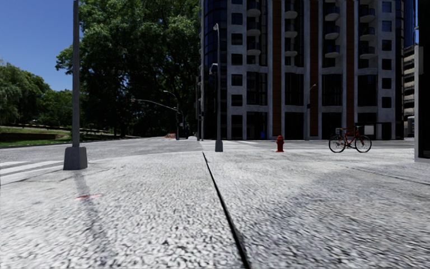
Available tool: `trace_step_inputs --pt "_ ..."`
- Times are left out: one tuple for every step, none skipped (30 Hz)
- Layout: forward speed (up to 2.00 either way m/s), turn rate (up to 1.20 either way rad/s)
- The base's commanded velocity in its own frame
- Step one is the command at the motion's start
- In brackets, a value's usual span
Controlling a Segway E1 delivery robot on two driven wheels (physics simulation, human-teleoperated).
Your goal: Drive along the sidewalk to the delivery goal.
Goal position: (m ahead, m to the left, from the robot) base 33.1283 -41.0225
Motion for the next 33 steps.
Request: trace_step_inputs --pt "2.0 -0.42" --pt "2.0 -0.43" --pt "2.0 -0.43" --pt "2.0 -0.43" --pt "2.0 -0.43" --pt "2.0 -0.26" --pt "2.0 -0.03" --pt "2.0 0.0" --pt "2.0 0.0" --pt "2.0 0.0" --pt "2.0 0.0" --pt "2.0 0.0" --pt "2.0 0.0" --pt "2.0 0.0" --pt "2.0 0.0" --pt "2.0 0.0" --pt "2.0 0.0" --pt "2.0 0.0" --pt "2.0 0.0" --pt "2.0 0.0" --pt "2.0 0.0" --pt "2.0 0.0" --pt "2.0 0.0" --pt "2.0 0.0" --pt "2.0 0.0" --pt "2.0 0.0" --pt "2.0 0.0" --pt "2.0 0.0" --pt "2.0 0.0" --pt "2.0 0.0" --pt "2.0 0.0" --pt "2.0 0.0" --pt "2.0 0.0"
